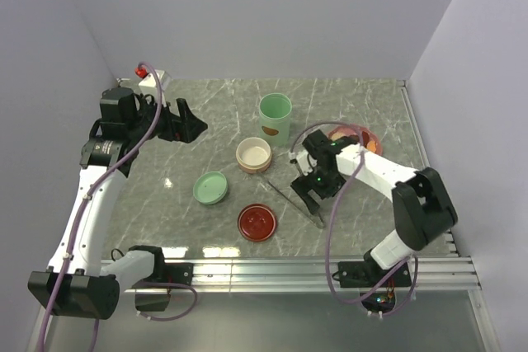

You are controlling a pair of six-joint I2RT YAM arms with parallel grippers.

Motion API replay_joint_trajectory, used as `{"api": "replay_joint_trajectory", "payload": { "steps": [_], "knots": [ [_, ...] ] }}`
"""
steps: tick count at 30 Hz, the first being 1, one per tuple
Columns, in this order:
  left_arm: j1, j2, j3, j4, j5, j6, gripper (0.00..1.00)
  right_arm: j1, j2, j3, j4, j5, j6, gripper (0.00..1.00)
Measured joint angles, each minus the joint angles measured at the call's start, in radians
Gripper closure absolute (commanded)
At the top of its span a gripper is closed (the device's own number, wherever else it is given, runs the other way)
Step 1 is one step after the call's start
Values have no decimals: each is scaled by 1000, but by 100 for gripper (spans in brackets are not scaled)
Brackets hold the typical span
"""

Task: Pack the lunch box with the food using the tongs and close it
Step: Grab the clamp with the right arm

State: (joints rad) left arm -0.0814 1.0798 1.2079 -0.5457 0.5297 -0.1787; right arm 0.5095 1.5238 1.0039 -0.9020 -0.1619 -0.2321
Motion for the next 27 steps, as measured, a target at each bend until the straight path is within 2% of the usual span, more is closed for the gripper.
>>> {"api": "replay_joint_trajectory", "payload": {
  "steps": [5,12,27],
  "knots": [
    [4,0,5,0,16,-2,1,57,106,19,9,-4,14,0],
    [5,10,5,3,31,-3,1,101,172,34,48,15,50,0],
    [5,15,5,7,53,-2,1,110,184,24,240,29,135,1]
  ]
}}
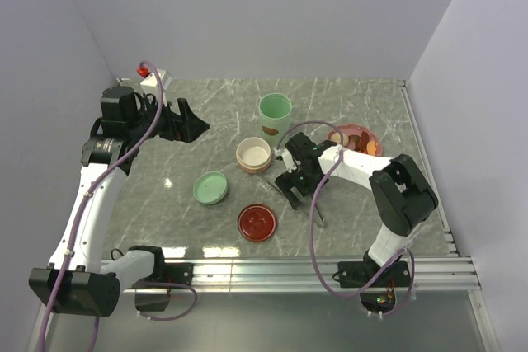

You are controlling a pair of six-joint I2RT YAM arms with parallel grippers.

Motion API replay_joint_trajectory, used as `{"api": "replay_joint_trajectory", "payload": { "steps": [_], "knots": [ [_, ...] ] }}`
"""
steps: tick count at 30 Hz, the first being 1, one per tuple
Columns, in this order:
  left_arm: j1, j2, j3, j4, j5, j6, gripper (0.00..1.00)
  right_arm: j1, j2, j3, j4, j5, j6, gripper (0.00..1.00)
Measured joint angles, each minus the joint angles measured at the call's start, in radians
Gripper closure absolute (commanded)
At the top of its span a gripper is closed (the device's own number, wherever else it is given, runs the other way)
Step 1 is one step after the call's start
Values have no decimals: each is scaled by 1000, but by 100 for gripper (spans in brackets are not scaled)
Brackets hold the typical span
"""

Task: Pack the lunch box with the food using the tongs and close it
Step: Grab the clamp with the right arm

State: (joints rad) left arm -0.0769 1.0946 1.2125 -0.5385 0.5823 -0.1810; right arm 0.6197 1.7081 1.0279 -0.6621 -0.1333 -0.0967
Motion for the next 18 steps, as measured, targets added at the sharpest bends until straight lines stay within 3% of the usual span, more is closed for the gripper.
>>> {"api": "replay_joint_trajectory", "payload": {
  "steps": [18],
  "knots": [
    [0,0,0,3,8,0,1,19,32,21,18,58,29,12]
  ]
}}
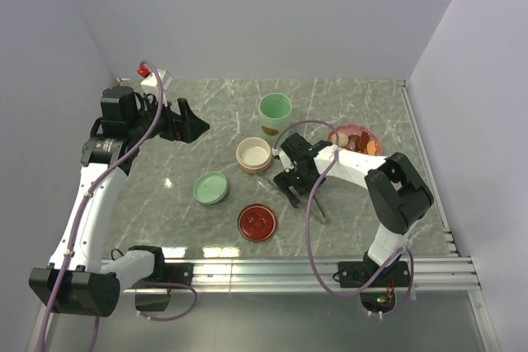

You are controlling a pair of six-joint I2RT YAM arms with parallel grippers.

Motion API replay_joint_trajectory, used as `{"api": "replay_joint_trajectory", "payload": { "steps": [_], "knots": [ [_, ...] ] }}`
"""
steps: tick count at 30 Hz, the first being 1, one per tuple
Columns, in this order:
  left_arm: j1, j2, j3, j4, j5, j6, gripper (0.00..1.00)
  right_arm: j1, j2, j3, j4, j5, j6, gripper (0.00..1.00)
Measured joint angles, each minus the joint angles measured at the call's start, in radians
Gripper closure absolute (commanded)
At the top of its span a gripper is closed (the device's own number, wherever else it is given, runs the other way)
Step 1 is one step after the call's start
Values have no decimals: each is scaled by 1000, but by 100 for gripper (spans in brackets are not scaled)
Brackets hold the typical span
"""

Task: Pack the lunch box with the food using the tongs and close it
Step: Grab the clamp with the right arm

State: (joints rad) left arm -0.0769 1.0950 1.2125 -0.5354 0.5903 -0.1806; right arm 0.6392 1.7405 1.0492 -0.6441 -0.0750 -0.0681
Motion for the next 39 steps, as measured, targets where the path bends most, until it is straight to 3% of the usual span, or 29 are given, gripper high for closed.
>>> {"api": "replay_joint_trajectory", "payload": {
  "steps": [4,12,22,26,30,39],
  "knots": [
    [0,0,0,0,2,0,0,3,0,-1,3,24,-4,29],
    [0,0,0,-1,39,2,0,3,-42,-20,-26,2,-40,29],
    [0,-8,0,-2,75,3,1,-19,-346,-29,-140,3,-102,30],
    [0,-13,0,-2,86,3,1,-40,-410,-26,-186,-12,-123,37],
    [0,-13,0,-3,100,3,0,-82,-433,-3,-240,-43,-140,41],
    [0,-13,11,-9,131,5,0,-270,-508,145,-354,-172,-182,40]
  ]
}}
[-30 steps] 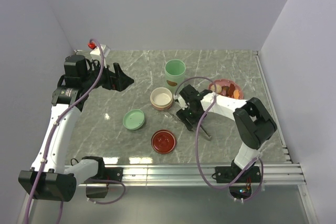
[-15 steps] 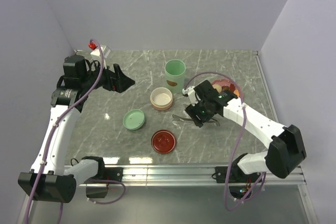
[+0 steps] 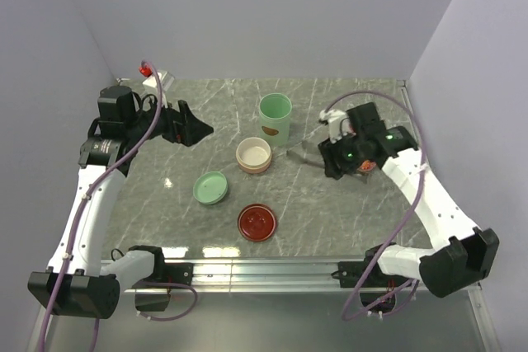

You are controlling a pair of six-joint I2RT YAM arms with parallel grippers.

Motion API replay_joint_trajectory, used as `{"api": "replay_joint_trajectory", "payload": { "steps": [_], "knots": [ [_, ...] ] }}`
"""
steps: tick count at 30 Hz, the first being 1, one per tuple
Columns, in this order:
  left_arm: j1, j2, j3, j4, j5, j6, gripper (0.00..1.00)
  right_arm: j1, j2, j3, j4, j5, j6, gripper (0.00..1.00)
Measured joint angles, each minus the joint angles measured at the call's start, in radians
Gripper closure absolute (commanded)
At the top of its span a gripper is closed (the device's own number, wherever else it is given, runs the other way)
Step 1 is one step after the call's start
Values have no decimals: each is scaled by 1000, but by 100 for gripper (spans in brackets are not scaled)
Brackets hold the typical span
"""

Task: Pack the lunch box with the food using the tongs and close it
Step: Grab the clamp with the right arm, then pick up the food using the clamp

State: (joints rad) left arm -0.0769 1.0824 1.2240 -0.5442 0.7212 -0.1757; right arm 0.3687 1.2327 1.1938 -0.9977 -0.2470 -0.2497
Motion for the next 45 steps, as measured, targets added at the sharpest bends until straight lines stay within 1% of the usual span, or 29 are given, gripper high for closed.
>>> {"api": "replay_joint_trajectory", "payload": {
  "steps": [4,8,15,19,27,38,45],
  "knots": [
    [0,1,19,0,15,6,1,-159,-18,67,-43,-31,-41,40],
    [0,1,30,2,29,7,1,-297,13,114,-82,-28,-85,40],
    [1,3,30,8,51,6,1,-456,158,230,-111,-26,-124,39],
    [1,12,30,18,69,2,1,-514,233,264,-101,-23,-135,39],
    [1,39,30,42,95,-4,1,-530,340,265,-51,-16,-134,39],
    [2,59,30,55,109,-5,0,-524,393,264,17,-5,-130,37],
    [2,63,29,61,112,-5,1,-478,414,264,19,-2,-129,37]
  ]
}}
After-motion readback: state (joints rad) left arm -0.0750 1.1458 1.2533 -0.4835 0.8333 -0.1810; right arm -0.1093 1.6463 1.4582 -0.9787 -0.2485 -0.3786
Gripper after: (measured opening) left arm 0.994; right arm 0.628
